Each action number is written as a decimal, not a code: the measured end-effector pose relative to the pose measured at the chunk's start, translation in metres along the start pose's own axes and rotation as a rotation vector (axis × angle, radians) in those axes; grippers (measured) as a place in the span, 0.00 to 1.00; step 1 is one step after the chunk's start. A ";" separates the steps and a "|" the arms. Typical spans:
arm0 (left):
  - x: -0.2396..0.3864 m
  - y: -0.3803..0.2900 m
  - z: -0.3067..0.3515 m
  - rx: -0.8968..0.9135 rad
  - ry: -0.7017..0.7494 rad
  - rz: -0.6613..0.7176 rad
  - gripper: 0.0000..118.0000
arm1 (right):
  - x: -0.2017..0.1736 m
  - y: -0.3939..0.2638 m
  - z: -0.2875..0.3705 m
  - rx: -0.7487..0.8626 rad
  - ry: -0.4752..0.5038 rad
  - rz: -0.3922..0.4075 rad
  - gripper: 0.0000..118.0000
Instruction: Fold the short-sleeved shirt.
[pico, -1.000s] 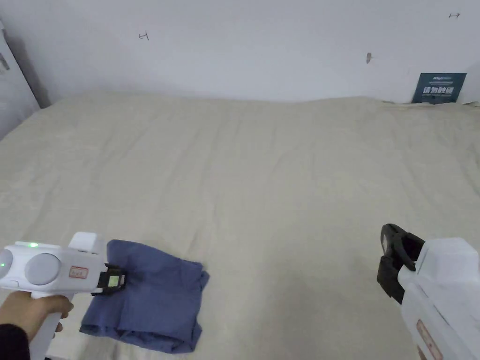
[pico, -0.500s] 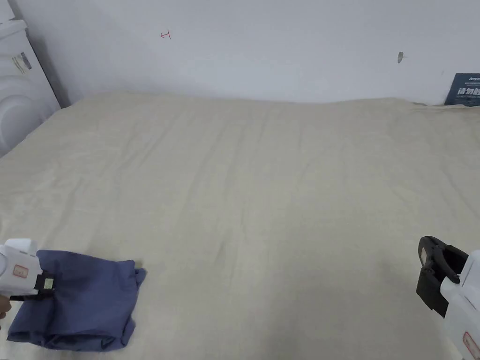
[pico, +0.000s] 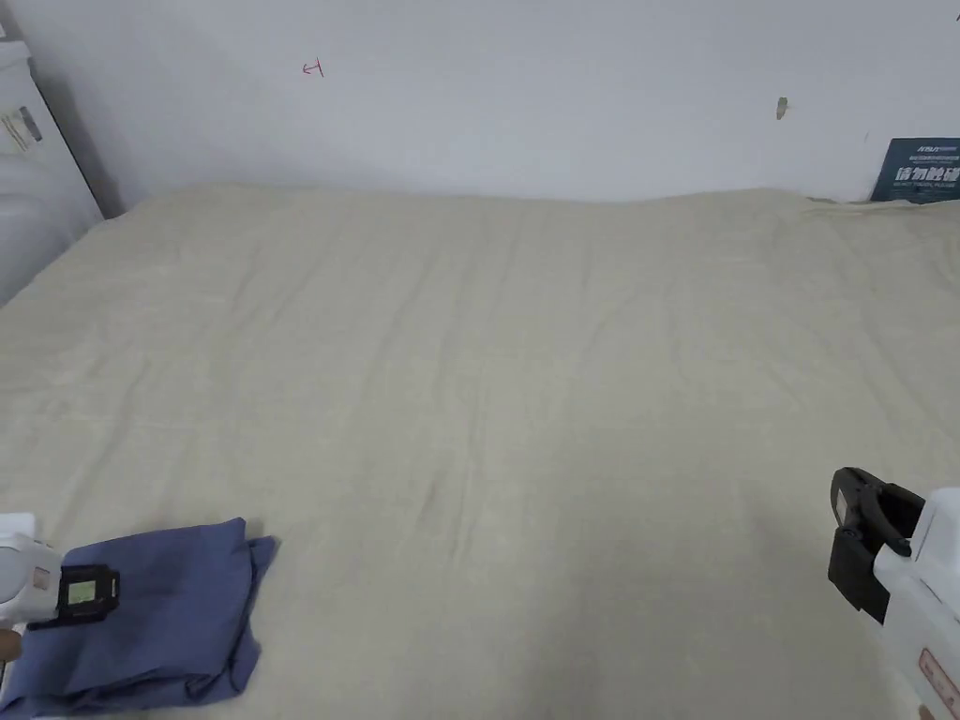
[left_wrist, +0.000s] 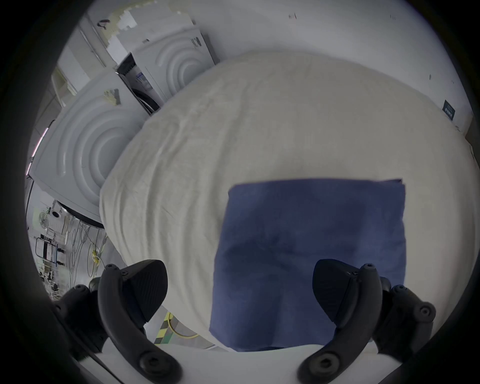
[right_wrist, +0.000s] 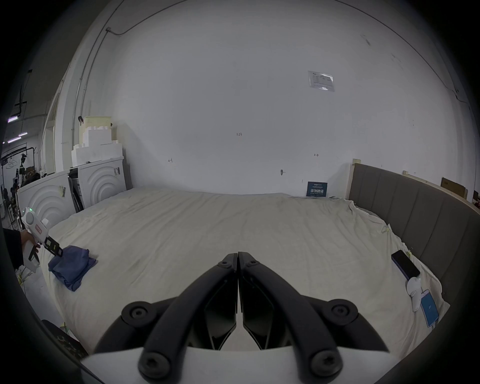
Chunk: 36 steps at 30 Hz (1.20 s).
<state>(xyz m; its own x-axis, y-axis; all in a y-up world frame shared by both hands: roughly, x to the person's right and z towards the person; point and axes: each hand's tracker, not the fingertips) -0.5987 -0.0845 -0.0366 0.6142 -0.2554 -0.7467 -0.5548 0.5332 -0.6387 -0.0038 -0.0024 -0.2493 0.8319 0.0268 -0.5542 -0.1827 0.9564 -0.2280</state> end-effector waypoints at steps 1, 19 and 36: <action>-0.001 0.002 0.012 0.039 0.002 0.004 0.97 | 0.000 0.003 0.002 0.002 0.003 -0.001 0.00; 0.046 -0.009 0.260 0.770 -0.276 0.100 0.98 | 0.019 0.047 0.056 0.128 -0.017 -0.001 0.00; 0.203 -0.100 0.303 1.053 -0.350 -0.029 0.70 | 0.052 0.034 0.090 0.180 -0.081 -0.004 0.00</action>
<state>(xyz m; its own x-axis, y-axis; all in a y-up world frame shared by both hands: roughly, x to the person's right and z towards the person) -0.2481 0.0548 -0.0681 0.8361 -0.1253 -0.5340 0.1140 0.9920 -0.0542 0.0805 0.0582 -0.2136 0.8730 0.0392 -0.4861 -0.0886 0.9929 -0.0791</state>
